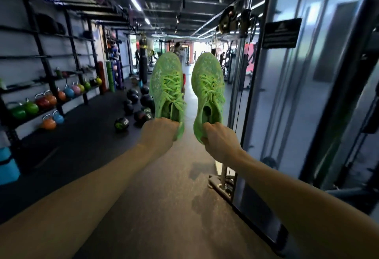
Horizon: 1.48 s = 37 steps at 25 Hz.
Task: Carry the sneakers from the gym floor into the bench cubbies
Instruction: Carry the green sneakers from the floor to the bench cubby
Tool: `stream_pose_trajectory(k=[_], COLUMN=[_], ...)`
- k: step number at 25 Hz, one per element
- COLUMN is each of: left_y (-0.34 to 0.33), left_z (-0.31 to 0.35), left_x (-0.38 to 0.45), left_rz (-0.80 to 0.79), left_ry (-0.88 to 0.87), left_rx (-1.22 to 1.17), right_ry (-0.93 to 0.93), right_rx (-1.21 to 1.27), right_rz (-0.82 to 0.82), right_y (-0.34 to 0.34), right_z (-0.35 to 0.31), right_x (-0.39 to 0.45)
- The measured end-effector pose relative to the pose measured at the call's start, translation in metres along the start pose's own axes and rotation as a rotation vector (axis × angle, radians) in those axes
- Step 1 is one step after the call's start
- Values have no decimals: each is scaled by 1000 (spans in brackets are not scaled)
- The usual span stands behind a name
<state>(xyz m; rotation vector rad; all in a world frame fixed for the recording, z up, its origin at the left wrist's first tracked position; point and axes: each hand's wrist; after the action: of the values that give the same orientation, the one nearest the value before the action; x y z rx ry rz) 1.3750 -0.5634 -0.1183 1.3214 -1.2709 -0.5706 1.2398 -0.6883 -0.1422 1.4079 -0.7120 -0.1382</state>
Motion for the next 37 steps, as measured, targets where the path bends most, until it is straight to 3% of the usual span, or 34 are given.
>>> stream_pose_trajectory(k=[7,11,19,24,30,37], left_y=[117,165,271,309,379,481], left_z=[32,60,120,167,262,434], left_x=[-87,-149,-251,-339,-437,-587], left_rz=[64,52,193,230,301,415], left_ry=[-19,-82,-312,-556,-818,-1083], left_rx=[18,3,-34,-174,-327,-472], right_ry=[-61,-126,-338,-526,-754,-1007], right_rx=[-68,-114,-281,-306,-367,-513], right_rz=[109,83,100,108,84,112], right_y=[111,164,275,323,392,504], right_z=[-26,-40,-72,-113,-151,-174], right_x=[-108,-186,-348,-473,-654,-900])
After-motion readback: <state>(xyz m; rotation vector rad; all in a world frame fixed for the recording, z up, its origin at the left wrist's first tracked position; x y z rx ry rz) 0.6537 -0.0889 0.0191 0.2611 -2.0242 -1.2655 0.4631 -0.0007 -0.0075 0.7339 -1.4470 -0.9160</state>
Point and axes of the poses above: each hand's wrist, its own x-axis towards the middle knuckle, its own y-axis out of the back of the hand, z = x × y, and after that the axes turned 10 degrees about -z, right-handed
